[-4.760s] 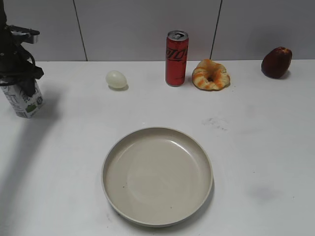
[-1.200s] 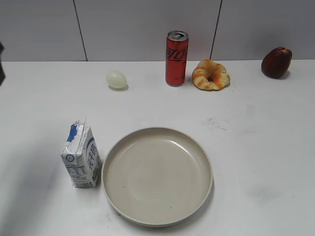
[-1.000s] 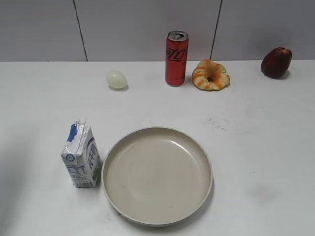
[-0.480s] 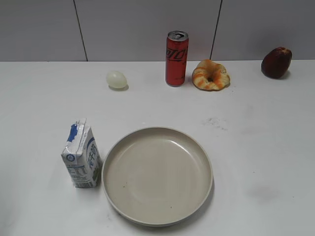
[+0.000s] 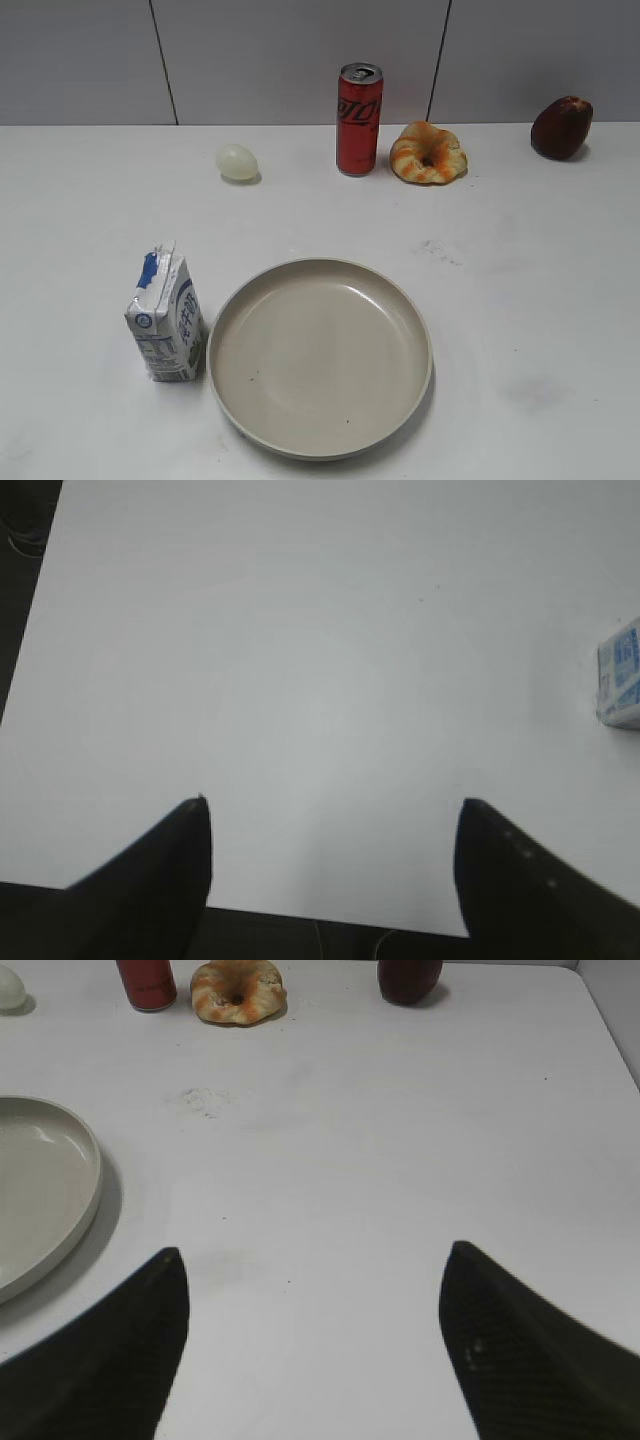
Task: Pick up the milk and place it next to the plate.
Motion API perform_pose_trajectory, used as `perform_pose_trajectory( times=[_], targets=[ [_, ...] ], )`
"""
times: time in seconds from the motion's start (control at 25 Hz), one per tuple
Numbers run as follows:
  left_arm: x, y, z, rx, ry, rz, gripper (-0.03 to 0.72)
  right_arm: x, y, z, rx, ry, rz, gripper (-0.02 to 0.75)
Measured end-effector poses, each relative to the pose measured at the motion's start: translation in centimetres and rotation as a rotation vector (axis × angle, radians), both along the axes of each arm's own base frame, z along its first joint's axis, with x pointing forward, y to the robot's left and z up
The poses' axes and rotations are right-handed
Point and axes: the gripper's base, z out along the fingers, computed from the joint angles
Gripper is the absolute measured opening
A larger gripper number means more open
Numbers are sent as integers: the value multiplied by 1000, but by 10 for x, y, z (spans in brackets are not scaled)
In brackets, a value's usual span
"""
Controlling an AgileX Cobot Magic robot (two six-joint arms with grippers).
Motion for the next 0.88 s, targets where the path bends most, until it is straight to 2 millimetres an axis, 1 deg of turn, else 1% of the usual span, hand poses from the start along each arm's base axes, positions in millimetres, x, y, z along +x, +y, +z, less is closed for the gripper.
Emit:
perform_pose_trajectory(
  times=[0.16,0.24,0.44,0.68,0.76,0.88],
  targets=[
    [-23,-2,-29,8,-123,10,568,0,0,0,0,0,0,588],
    [-33,-3,-38,9,-165,10,566,0,0,0,0,0,0,588],
    [-53,-6,-37,14,-308,9,563,0,0,0,0,0,0,588],
    [-72,-8,-35,24,-424,8,551,0,0,0,0,0,0,588],
    [-77,-8,-36,28,-458,8,551,0,0,0,0,0,0,588],
    [-79,-8,-36,27,-466,7,550,0,0,0,0,0,0,588]
  ],
)
